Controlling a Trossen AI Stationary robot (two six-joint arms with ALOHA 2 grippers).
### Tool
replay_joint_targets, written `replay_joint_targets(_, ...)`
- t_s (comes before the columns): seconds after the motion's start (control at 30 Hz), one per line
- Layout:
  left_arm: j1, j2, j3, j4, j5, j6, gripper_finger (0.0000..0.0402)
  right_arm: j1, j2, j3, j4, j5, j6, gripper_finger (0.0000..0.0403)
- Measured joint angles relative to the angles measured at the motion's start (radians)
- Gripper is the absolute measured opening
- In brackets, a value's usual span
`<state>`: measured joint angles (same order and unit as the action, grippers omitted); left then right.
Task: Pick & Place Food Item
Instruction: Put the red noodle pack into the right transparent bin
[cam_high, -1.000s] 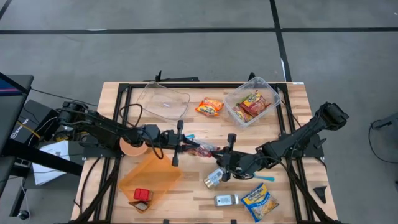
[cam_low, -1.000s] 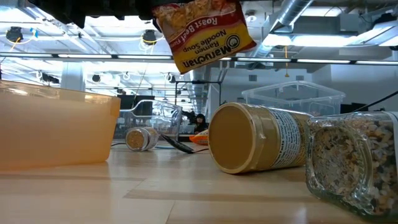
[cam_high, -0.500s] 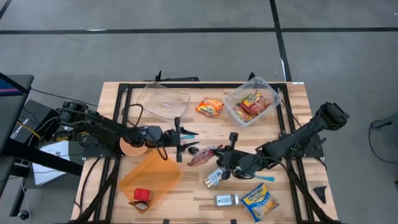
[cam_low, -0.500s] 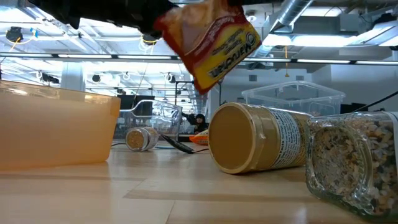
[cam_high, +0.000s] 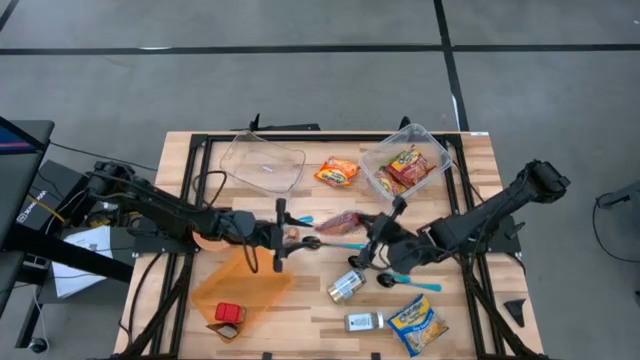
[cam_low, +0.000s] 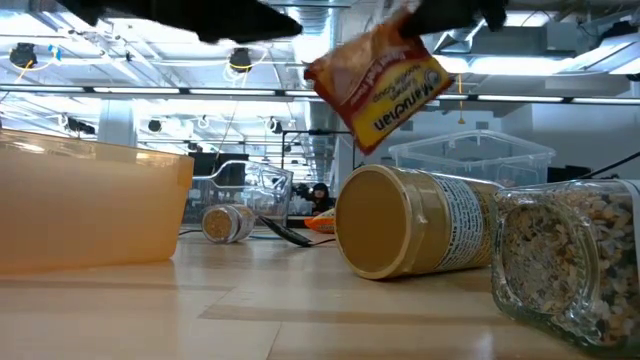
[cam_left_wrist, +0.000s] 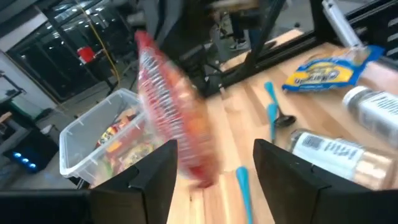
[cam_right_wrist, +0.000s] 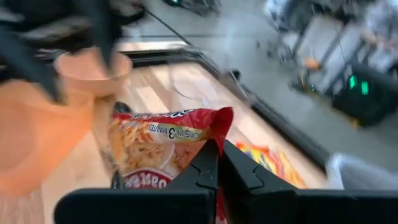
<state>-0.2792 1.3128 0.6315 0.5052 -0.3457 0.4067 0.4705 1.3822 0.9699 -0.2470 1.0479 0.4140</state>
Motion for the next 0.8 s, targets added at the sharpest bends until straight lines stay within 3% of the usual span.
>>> replay_joint_targets(0.27,-0.040,-0.145,0.000,-0.079,-0.004,-0.067,0.0178,-0.102,-0.094,0.000,-0.289,-0.084,0.313,0.0000)
replay_joint_targets(0.57,-0.054,-0.169,0.000,-0.125,-0.003,-0.073,0.0154,-0.328,-0.280,0.000,-0.332,-0.273,0.200,0.0000)
replay_joint_targets(0.8,-0.053,-0.169,0.000,-0.125,-0.002,-0.073,0.0146,-0.485,-0.426,0.000,-0.407,-0.339,0.162,0.0000)
